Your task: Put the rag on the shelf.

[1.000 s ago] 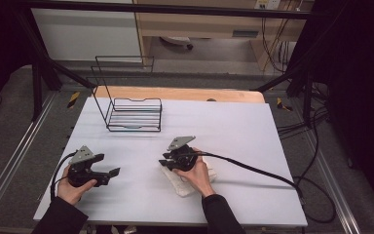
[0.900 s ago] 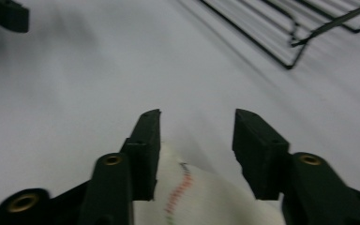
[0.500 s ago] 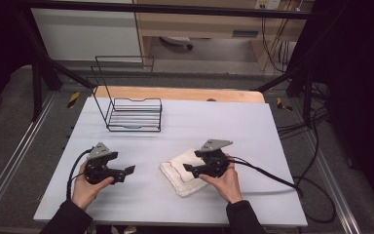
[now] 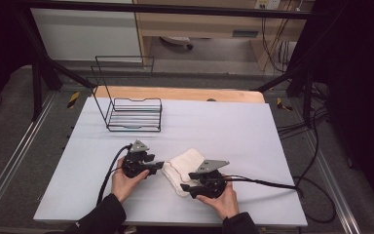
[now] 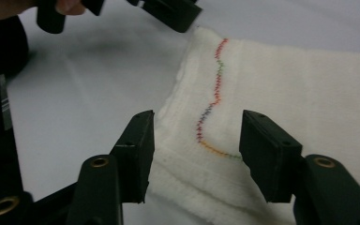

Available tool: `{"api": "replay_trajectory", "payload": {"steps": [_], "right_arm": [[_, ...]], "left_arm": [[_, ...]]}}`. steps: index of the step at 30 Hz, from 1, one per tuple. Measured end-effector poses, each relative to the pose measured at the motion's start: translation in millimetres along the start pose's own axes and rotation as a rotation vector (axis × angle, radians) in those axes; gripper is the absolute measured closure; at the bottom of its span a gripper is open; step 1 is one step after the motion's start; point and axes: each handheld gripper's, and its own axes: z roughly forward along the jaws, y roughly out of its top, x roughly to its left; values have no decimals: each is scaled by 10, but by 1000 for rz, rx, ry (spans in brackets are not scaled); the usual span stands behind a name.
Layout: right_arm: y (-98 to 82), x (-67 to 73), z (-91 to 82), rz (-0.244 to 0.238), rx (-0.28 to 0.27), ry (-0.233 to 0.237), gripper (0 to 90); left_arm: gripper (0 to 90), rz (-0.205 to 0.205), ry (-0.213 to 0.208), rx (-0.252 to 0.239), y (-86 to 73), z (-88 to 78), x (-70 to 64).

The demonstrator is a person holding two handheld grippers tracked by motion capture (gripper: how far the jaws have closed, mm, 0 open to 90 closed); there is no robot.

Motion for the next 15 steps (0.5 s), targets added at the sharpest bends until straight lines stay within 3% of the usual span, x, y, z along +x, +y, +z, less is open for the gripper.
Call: {"api": "replay_trajectory", "payload": {"steps": [5, 6, 9, 15], "right_arm": [[-35, 58, 66, 0, 15, 20, 519], [-35, 78, 82, -17, 23, 17, 517], [-33, 147, 127, -53, 42, 2, 515], [-73, 178, 170, -100, 32, -47, 595]], "left_arm": [[618, -18, -37, 25, -47, 77, -25], [638, -17, -43, 27, -51, 84, -35], [672, -9, -50, 32, -71, 111, -65], [724, -42, -62, 32, -81, 131, -106]]}}
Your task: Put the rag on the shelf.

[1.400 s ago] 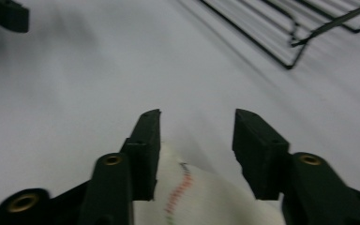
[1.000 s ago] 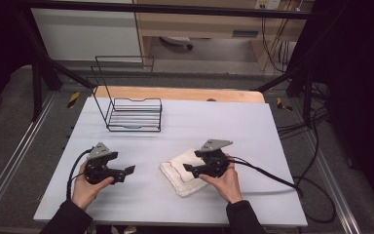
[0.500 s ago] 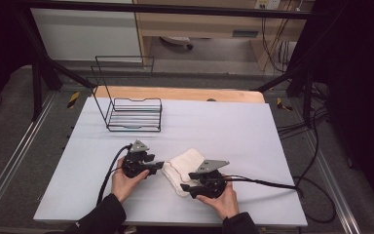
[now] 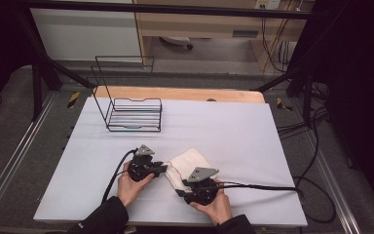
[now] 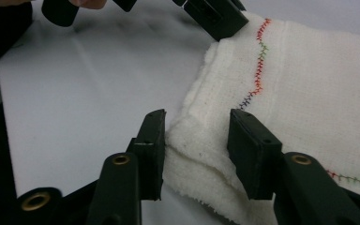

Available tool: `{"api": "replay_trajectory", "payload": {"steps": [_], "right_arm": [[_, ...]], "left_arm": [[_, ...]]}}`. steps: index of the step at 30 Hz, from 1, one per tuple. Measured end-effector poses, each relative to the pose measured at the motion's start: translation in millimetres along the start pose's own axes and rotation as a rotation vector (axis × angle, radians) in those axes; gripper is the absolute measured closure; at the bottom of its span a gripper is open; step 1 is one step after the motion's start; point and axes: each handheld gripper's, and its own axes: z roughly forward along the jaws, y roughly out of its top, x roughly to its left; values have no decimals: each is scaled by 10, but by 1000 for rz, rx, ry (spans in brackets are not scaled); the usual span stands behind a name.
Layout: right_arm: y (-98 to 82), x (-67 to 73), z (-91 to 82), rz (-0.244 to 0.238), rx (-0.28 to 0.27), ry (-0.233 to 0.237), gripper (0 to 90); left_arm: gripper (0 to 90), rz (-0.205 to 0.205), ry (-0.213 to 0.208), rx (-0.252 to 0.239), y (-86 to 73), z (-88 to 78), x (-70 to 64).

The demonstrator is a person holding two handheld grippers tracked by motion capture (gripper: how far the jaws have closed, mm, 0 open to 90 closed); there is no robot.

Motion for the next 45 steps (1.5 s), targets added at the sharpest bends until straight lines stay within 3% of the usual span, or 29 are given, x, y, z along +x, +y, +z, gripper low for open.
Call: {"api": "replay_trajectory", "payload": {"steps": [2, 4, 7, 8, 10, 15, 19, 20, 22, 23, 24, 25, 27, 28, 29, 31, 33, 38, 45], "right_arm": [[10, 24, 7, -26, 12, -21, 630], [34, 50, 16, -80, 36, -62, 740], [45, 37, 14, -78, 43, -70, 802], [64, 21, 13, -47, 49, -66, 827], [80, 5, 11, -37, 51, -54, 836], [163, 33, -21, 8, 8, 39, 842], [223, 121, 27, 16, -2, 76, 841], [231, 172, 110, 23, 5, 99, 831], [228, 181, 138, 28, 7, 100, 810], [219, 173, 171, 44, 3, 103, 761], [225, 149, 169, 59, -4, 106, 655], [225, 149, 169, 59, -4, 106, 655], [256, 13, -16, 64, -60, 53, 576], [256, 13, -16, 64, -60, 53, 576], [217, -166, -166, 94, -67, -33, 553], [105, -335, -261, 88, -31, -156, 518], [-25, -476, -305, 151, -22, -162, 514], [-131, -522, -256, 181, 5, -143, 530], [-146, -483, -210, 289, 15, -84, 732]], "left_arm": [[758, -11, 1, 3, 4, 3, -13], [792, -9, 1, 3, 9, 4, -18], [802, -15, 2, 3, 13, -1, -23], [809, -19, 1, 4, 14, -8, -19], [812, -25, -3, 1, 19, -22, -12], [817, -41, -24, -6, 61, -126, 27], [817, -24, -17, 16, 69, -237, 75], [817, -20, -13, 23, 60, -257, 90], [817, -23, 1, 30, 42, -258, 103], [817, -22, 6, 36, 31, -247, 121], [817, -27, 3, 41, 15, -230, 140], [817, -27, 3, 41, 15, -230, 140], [817, -28, 3, 43, 5, -228, 141], [817, -24, 1, 41, 4, -235, 140], [818, -19, 0, 38, 4, -250, 139], [817, -19, 1, 38, 1, -252, 139], [817, -15, 4, 40, -7, -249, 137], [817, -17, 6, 38, -20, -238, 141], [817, -25, 0, 37, -25, -243, 149]]}}
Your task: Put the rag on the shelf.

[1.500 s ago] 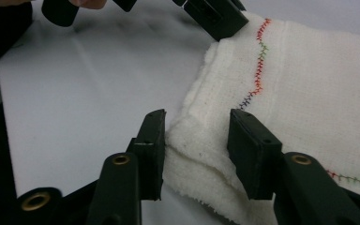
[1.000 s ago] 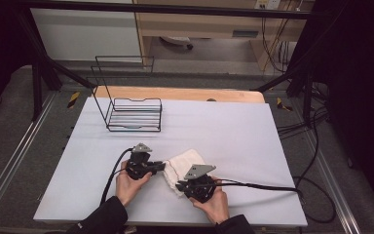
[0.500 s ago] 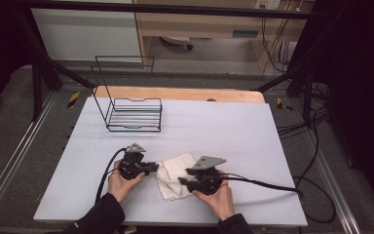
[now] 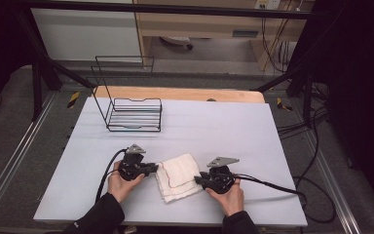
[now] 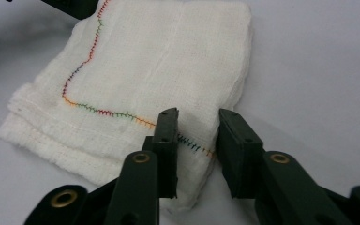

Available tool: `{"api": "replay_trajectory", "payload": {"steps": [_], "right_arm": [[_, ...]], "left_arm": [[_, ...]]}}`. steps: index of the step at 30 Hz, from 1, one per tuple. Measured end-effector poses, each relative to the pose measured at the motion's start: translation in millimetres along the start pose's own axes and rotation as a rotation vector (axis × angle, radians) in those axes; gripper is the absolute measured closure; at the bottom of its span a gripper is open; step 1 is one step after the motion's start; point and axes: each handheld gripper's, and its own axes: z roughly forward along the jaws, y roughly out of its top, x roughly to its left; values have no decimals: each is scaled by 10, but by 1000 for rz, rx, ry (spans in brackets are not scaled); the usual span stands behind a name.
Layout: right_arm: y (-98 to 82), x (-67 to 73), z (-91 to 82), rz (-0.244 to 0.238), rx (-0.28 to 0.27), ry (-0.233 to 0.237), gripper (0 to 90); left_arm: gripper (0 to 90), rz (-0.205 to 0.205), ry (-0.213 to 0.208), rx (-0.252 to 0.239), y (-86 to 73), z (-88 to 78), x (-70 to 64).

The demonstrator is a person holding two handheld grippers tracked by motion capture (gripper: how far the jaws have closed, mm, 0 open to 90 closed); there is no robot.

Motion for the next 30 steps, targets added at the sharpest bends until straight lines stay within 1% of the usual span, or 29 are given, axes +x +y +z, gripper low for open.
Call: {"api": "replay_trajectory", "payload": {"steps": [2, 4, 7, 8, 9, 10, 12, 13, 14, 15, 16, 17, 18, 19, 20, 21, 22, 23, 24, 25, 26, 28, 29, 30], "right_arm": [[12, -3, -5, -5, 11, 23, 802], [26, -4, -13, -2, 19, 35, 823], [8, 74, -1, 56, 1, 107, 831], [8, 74, -1, 56, 1, 107, 831], [6, 124, 8, 50, 0, 108, 830], [13, 199, 17, 28, -2, 96, 829], [19, 286, 48, 14, -6, 86, 823], [15, 292, 57, 10, -11, 75, 819], [9, 282, 63, 15, -7, 71, 812], [3, 262, 57, 15, -10, 72, 792], [-2, 247, 43, 12, -21, 69, 766], [-3, 231, 28, 4, -29, 65, 736], [-4, 212, 9, -9, -38, 61, 695], [4, 176, -29, -16, -60, 50, 630], [4, 176, -29, -16, -60, 50, 630], [9, 137, -64, -23, -84, 39, 582], [9, 137, -64, -23, -84, 39, 582], [14, 97, -95, -22, -102, 35, 517], [14, 81, -102, -26, -111, 30, 488], [14, 66, -111, -20, -118, 25, 460], [14, 66, -111, -20, -118, 25, 460], [22, 22, -118, -27, -120, 12, 396], [26, 5, -113, -40, -127, 8, 369], [32, -4, -111, -43, -122, 6, 354]], "left_arm": [[818, 2, 0, 2, 7, -14, 4], [818, 0, -1, -1, 18, -40, 14], [818, 3, 19, -9, 35, -90, 46], [818, 1, 23, -10, 38, -108, 68], [817, -2, 27, -11, 36, -120, 92], [816, -2, 34, -13, 26, -118, 106], [810, -12, 39, -11, 3, -102, 123], [803, -28, 38, -18, -14, -89, 128], [791, -34, 41, -23, -22, -92, 128], [764, -39, 44, -37, -28, -101, 126], [714, -43, 47, -52, -31, -115, 125], [656, -54, 41, -65, -36, -126, 123], [620, -63, 31, -73, -45, -134, 122], [571, -71, 28, -80, -54, -128, 118], [571, -73, 28, -81, -59, -116, 114], [534, -74, 31, -76, -62, -92, 110], [534, -74, 36, -72, -63, -74, 110], [533, -79, 43, -72, -67, -47, 110], [538, -80, 46, -70, -70, -35, 112], [542, -83, 51, -68, -74, -17, 110], [542, -81, 60, -68, -76, 0, 105], [547, -75, 72, -73, -76, 21, 95], [551, -77, 76, -77, -74, 28, 95], [553, -78, 79, -80, -73, 31, 100]]}}
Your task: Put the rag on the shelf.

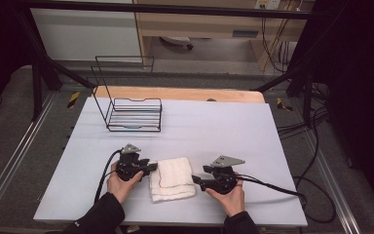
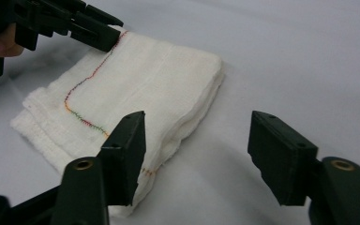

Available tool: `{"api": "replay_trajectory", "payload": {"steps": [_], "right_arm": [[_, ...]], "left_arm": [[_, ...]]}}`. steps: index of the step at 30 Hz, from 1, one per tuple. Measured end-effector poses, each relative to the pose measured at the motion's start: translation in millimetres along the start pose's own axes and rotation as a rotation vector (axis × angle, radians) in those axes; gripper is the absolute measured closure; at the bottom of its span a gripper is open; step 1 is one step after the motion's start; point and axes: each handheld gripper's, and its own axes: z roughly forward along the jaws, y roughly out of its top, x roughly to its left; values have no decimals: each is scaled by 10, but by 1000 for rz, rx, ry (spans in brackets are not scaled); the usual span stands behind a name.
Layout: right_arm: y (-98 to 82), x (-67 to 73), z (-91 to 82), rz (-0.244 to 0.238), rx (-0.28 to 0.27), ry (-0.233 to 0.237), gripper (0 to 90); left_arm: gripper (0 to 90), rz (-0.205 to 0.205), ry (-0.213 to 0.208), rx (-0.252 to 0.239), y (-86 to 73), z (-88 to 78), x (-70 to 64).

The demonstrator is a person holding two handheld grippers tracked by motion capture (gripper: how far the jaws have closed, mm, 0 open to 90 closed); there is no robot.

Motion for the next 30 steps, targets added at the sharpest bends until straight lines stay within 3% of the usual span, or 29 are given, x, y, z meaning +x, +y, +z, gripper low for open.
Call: {"api": "replay_trajectory", "payload": {"steps": [7, 13, 17, 19, 20, 25, 30], "right_arm": [[50, -61, 27, -14, -4, -16, 230], [144, -142, 61, -12, -24, -23, 123], [232, -193, 134, -3, -17, -3, 97], [296, -198, 189, 15, 12, -36, 102], [326, -203, 220, -1, 29, -46, 109], [432, -223, 390, 20, 24, -12, 165], [452, -270, 560, 25, 40, -7, 298]], "left_arm": [[570, -26, -5, 2, 8, -8, 49], [680, -5, -8, 15, 1, 10, -10], [724, 4, -4, 16, -3, 15, -34], [743, 15, 1, 14, -6, 20, -54], [750, 22, 2, 15, -6, 21, -61], [761, 32, -2, 18, -3, 25, -60], [759, 50, 2, 27, 13, 30, -68]]}}
